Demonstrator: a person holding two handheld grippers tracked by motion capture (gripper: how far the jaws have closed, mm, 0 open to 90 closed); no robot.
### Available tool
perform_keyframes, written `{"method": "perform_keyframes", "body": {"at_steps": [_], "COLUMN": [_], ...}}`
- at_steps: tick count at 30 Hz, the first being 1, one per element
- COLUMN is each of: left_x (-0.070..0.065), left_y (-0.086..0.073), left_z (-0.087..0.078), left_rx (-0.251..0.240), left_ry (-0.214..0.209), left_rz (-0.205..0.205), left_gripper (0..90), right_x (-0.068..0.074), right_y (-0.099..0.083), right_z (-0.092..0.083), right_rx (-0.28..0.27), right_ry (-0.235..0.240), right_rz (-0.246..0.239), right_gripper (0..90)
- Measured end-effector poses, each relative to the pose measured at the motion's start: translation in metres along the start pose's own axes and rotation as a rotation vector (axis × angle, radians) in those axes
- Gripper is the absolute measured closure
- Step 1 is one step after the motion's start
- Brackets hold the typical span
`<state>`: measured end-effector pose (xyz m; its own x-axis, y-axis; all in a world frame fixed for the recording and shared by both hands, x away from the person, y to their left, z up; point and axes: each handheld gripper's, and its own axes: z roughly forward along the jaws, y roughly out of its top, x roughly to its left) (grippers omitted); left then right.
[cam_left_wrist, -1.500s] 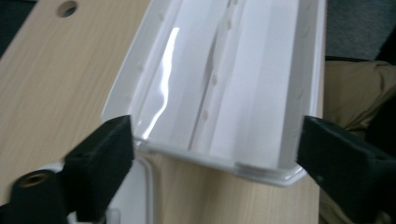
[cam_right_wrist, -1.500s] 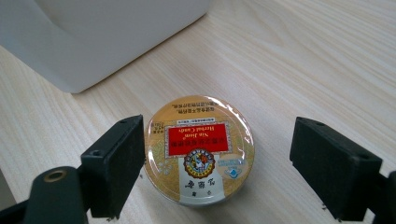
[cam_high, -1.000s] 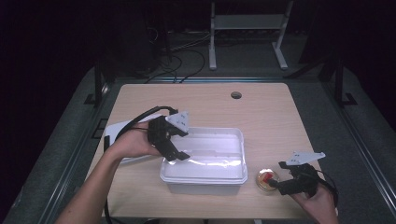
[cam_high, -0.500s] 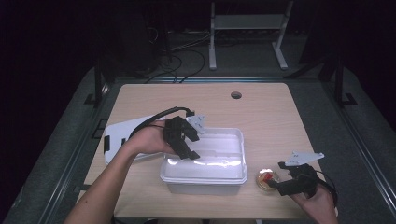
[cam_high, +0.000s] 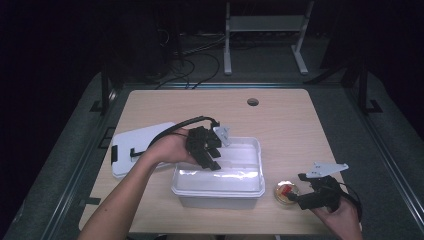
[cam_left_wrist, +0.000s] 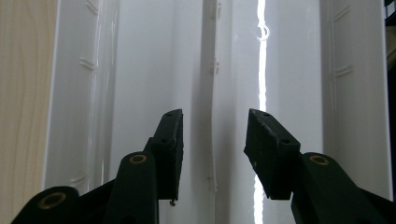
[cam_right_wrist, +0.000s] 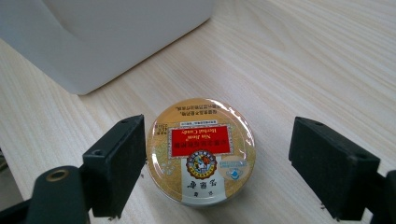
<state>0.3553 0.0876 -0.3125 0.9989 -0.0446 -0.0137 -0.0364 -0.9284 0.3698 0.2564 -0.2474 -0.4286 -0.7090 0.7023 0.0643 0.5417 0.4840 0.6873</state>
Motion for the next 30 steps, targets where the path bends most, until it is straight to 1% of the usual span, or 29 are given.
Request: {"method": "perform_keyframes", "body": {"at_steps": [1,3,7,10,11,14,16,20,25,30], "left_x": [0.000,0.001,0.005,0.004,0.004,0.004,0.003,0.005,0.005,0.008], "left_y": [0.001,0.002,0.003,0.003,0.004,0.006,0.007,0.007,0.008,0.008], "left_z": [0.001,0.003,0.007,0.009,0.009,0.010,0.012,0.012,0.012,0.012], "left_rx": [0.006,0.017,0.020,0.027,0.032,0.028,0.033,0.040,0.052,0.046], "left_ry": [-0.007,-0.012,-0.028,-0.035,-0.028,-0.031,-0.029,-0.023,-0.033,-0.049], "left_rz": [0.008,0.007,0.002,0.003,0.006,0.009,0.022,0.018,0.032,0.020], "left_gripper": [60.1,62.2,70.8,74.8,76.0,80.7,83.2,86.7,88.5,89.2], "right_x": [0.000,0.000,0.000,0.000,-0.001,0.001,0.002,0.003,0.002,0.001], "right_y": [0.000,0.000,0.000,0.000,0.000,0.002,0.002,0.003,0.002,0.002], "right_z": [0.000,0.000,0.000,-0.001,-0.001,-0.002,-0.001,-0.001,-0.002,-0.002], "right_rx": [-0.002,-0.001,-0.001,-0.003,-0.004,-0.006,-0.002,-0.001,-0.007,-0.013], "right_ry": [-0.001,-0.001,0.000,-0.002,-0.003,-0.011,-0.009,-0.009,-0.007,-0.008], "right_rz": [0.000,0.002,-0.001,-0.003,-0.003,-0.018,-0.023,-0.026,-0.021,-0.014], "right_gripper": [18.3,18.3,18.3,18.3,18.3,18.3,18.3,18.3,18.2,18.1]}}
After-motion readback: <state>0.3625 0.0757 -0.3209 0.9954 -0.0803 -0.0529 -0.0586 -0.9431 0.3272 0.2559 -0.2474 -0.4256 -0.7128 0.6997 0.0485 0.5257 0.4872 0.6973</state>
